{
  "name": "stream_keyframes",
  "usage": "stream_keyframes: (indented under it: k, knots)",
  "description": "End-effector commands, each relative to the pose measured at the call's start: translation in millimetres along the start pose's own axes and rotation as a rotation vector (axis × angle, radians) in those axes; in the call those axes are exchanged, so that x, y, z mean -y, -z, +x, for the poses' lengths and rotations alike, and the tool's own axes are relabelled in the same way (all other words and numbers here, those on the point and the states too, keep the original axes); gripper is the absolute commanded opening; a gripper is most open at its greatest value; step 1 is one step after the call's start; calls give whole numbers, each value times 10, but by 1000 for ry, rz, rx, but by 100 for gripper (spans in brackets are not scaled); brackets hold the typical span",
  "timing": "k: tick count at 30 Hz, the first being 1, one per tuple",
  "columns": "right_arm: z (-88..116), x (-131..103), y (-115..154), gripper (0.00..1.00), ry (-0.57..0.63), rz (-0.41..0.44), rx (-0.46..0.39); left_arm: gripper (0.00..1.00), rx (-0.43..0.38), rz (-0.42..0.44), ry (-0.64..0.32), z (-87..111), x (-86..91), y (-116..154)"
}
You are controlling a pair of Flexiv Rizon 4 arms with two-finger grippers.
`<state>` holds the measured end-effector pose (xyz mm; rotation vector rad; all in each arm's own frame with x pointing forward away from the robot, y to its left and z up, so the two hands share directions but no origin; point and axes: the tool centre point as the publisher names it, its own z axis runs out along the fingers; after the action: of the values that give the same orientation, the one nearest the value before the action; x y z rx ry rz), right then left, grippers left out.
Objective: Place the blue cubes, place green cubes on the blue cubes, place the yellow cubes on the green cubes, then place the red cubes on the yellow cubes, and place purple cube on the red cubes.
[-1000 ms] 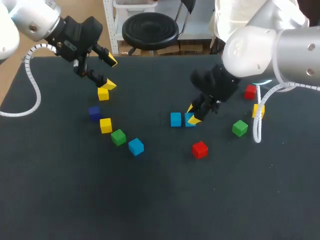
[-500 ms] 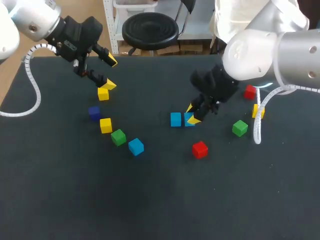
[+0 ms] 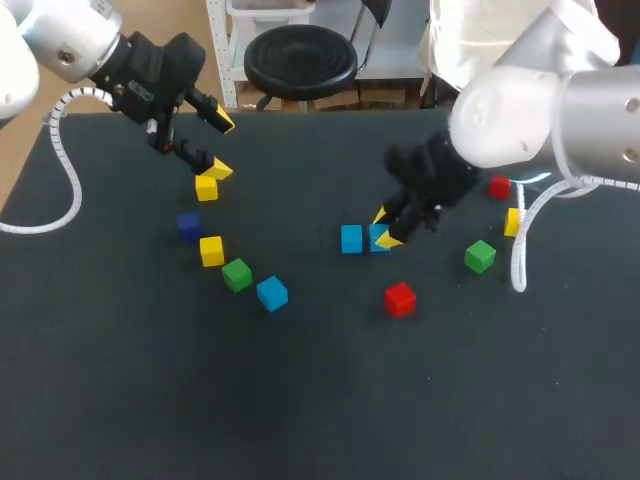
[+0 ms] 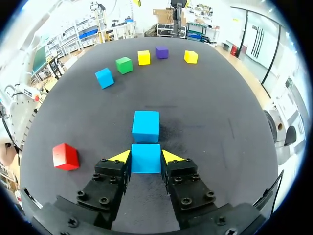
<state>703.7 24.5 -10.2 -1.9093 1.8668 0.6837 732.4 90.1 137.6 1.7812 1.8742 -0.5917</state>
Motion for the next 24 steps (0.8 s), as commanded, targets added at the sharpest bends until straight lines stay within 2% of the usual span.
stream_keyframes:
  k: [1,24]
  knots:
    - [22,-57,13,0,0,9,3,100,-4,0,2,-8,2,2]
    - [-6,57,9,0,24,9,6,100,-4,0,2,-8,2,2]
